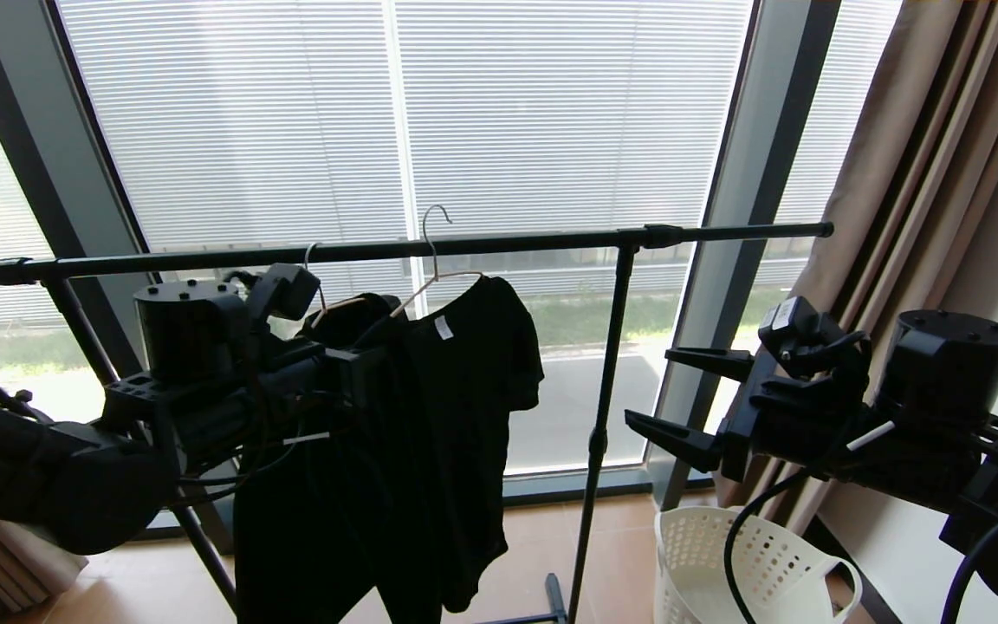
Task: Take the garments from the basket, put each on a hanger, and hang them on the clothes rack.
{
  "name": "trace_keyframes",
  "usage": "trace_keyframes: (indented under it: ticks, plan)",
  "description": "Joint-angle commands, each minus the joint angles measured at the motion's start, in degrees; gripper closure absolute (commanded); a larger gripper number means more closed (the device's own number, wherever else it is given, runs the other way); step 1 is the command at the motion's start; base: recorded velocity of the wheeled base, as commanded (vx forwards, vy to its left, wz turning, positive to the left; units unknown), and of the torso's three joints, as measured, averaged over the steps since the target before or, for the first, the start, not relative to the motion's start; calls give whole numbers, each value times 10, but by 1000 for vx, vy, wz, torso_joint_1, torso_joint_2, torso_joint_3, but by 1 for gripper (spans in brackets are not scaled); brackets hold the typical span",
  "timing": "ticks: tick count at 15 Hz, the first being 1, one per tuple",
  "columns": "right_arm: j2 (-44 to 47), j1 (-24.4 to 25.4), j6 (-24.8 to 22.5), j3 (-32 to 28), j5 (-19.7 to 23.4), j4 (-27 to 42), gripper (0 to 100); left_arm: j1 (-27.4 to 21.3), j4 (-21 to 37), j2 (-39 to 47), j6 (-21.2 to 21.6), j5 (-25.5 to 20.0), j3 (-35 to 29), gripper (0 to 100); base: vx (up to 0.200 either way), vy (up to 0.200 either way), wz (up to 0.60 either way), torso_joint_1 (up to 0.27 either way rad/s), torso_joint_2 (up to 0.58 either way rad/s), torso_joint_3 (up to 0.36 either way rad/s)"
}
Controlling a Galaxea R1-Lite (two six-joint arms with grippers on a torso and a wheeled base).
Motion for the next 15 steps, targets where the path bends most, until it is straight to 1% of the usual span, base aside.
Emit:
trace_keyframes:
  ticks: [1, 5, 6, 8, 9, 10, 11, 13, 14, 15]
  plan:
    - [5, 0, -1, 0, 1, 0, 0, 0, -6, 36, -3, 1, -9, 100, 0, 0, 0, 0, 0, 0]
    - [13, 0, -1, -1, 0, 0, 0, 0, -6, 38, -3, 1, -2, 100, 0, 0, 0, 0, 0, 0]
    - [13, 0, -1, -1, 0, 0, 0, 0, -6, 38, -3, 1, 0, 0, 0, 0, 0, 0, 0, 0]
    - [12, 0, -1, 0, 1, 0, 0, -1, -6, 32, -3, 1, 6, 0, 0, 0, 0, 0, 0, 0]
    - [11, 0, -1, 1, 1, -1, 0, -1, -6, 18, -3, 0, 20, 0, 0, 0, 0, 0, 0, 0]
    - [8, 0, -2, 3, 0, -1, 0, -1, -5, -10, -2, -2, 43, 0, 0, 0, 0, 0, 0, 0]
    - [-12, -1, -2, 13, 0, -1, 0, -3, -5, -60, 2, -1, 83, 0, 0, 0, 0, 0, 0, 0]
    - [-97, -2, -6, 70, -12, 0, 0, -7, 0, -157, 16, -2, 153, 0, 0, 0, 0, 0, 0, 0]
    - [-126, -2, -6, 89, -18, 2, 0, -8, 0, -181, 23, -2, 171, 0, 0, 0, 0, 0, 0, 0]
    - [-209, -2, -7, 144, -34, 9, 0, -10, 0, -243, 44, -2, 222, 0, 0, 0, 0, 0, 0, 0]
